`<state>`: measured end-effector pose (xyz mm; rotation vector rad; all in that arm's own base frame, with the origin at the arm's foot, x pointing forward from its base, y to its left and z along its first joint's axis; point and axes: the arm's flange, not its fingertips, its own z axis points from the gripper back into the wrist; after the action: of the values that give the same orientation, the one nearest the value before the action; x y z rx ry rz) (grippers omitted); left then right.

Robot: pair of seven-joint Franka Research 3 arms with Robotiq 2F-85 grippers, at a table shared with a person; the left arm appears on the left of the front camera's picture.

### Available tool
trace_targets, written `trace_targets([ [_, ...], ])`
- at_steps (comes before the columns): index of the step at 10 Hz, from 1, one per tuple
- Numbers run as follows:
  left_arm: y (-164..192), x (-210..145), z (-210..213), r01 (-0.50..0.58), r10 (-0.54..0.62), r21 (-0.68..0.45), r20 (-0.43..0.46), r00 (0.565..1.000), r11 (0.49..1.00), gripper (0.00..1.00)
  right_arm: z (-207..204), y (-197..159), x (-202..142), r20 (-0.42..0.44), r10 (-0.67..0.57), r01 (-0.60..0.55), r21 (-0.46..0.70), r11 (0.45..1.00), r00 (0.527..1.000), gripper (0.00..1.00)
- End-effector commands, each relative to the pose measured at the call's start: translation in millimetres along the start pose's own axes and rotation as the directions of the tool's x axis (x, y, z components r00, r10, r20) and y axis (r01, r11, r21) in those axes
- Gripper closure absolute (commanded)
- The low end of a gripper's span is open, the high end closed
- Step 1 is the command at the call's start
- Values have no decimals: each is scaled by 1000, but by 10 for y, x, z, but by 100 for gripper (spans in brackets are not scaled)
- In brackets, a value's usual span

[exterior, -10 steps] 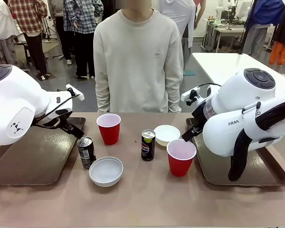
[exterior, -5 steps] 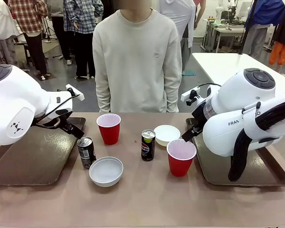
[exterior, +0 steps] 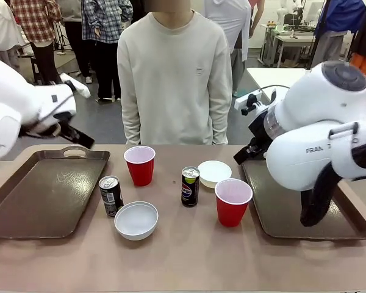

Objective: Prepare tableware on both trays.
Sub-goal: Pick up a Picnic Bowl from the table and place it on a Handle tray.

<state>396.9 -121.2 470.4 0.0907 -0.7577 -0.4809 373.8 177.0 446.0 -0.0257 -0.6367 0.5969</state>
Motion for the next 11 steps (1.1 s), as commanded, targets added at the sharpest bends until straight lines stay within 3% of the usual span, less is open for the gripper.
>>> trace_targets([
  [1,-316,-486,550,13,-20,-46,-168,986,999,0,466,241,-358,-152,-20,18,-17,1000,988,0],
  [2,-385,-680,717,30,-87,-211,-267,960,977,0,561,319,-632,-250,-8,12,16,1000,968,0],
  [3,-427,-863,874,15,-116,-289,-335,935,957,0,622,467,-897,-333,-7,26,53,998,943,0],
  [5,-479,-1195,852,-59,-32,-204,-416,909,977,0,603,806,-1265,-421,26,-5,52,999,907,0],
  [6,-532,-1218,821,-38,-1,-99,-374,928,994,0,585,393,-356,-337,10,-2,23,1000,941,0],
  [7,-482,-386,788,-4,-100,-261,-384,918,965,0,585,393,-356,-337,10,-2,23,1000,941,0],
  [8,-428,-414,867,-23,-71,-225,-401,913,974,0,662,594,-458,-405,32,-16,42,999,914,0],
  [9,-186,-304,794,-98,-40,-390,-331,943,915,0,686,359,-393,-284,1,75,259,963,959,0],
  [10,192,-344,803,-215,65,-543,-283,957,812,0,861,-44,-556,-131,-130,180,533,827,983,0],
  [11,515,-393,831,-247,131,-635,-224,966,732,0,972,-470,-776,-52,-322,284,618,733,945,0],
])
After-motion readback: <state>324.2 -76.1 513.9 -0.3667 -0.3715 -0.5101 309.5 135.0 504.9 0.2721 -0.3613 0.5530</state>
